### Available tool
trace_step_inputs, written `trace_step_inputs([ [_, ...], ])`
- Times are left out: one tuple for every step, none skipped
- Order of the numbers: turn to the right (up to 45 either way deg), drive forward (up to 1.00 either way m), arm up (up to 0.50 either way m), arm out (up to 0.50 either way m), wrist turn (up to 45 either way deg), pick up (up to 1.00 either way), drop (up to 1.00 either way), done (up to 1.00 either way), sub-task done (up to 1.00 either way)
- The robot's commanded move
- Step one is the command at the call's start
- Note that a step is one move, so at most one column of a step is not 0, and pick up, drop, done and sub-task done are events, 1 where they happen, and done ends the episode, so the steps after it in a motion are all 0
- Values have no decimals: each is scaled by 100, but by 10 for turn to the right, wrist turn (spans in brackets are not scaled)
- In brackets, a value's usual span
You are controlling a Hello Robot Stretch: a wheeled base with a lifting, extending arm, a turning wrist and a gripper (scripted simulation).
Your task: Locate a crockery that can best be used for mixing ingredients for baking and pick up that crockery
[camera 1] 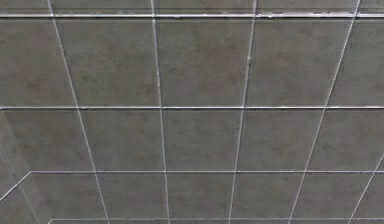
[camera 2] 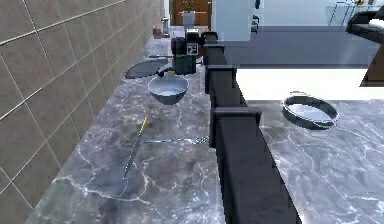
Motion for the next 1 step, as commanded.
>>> trace_step_inputs([
  [0,0,-8,0,0,0,0,0,0],
])
